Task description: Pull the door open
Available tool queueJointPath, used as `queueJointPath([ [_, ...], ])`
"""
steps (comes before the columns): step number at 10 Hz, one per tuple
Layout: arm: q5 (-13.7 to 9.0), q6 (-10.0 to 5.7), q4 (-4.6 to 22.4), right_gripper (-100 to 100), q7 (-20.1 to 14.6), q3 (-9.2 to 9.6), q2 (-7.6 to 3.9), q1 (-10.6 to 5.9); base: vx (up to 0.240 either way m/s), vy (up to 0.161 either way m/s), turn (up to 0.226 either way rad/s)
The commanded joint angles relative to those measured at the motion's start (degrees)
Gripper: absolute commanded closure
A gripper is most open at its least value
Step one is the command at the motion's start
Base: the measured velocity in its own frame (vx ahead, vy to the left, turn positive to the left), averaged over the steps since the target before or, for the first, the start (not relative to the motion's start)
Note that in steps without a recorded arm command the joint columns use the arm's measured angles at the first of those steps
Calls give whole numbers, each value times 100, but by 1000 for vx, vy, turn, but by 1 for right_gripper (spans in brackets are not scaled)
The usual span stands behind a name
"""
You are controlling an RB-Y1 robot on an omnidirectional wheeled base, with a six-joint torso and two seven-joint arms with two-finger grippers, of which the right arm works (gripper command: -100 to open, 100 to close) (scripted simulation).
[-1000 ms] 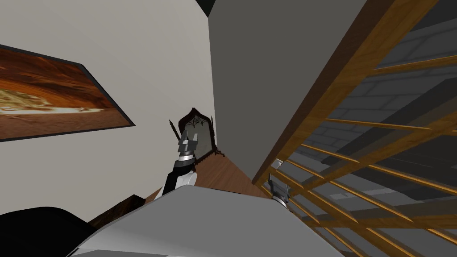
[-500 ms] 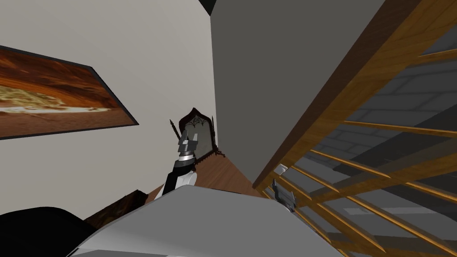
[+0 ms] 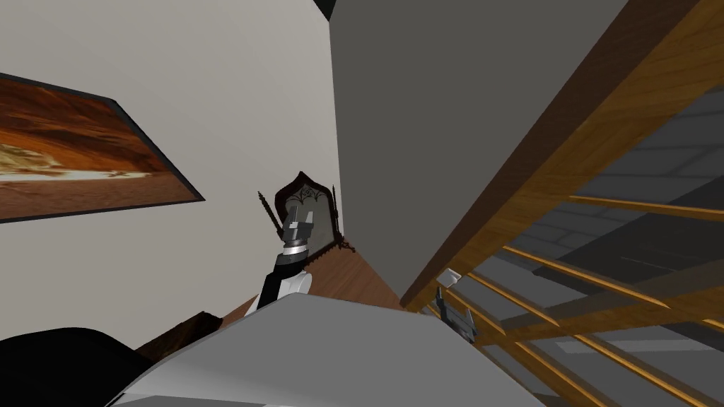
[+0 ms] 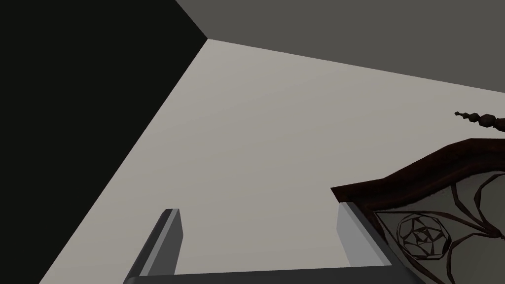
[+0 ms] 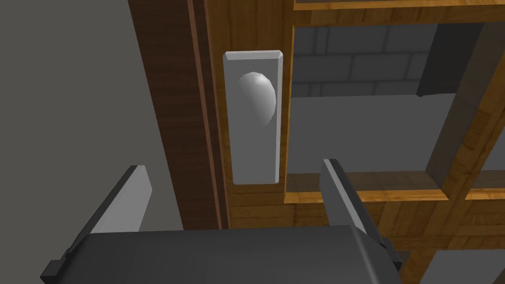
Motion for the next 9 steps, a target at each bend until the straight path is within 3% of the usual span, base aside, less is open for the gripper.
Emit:
queueJointPath([
  [1, 37, -28, 146, -100, -197, 26, -74, -29, 180, -38, -35],
  [9, 254, -176, 898, -100, -1216, 181, -514, -106, 130, -50, -47],
])
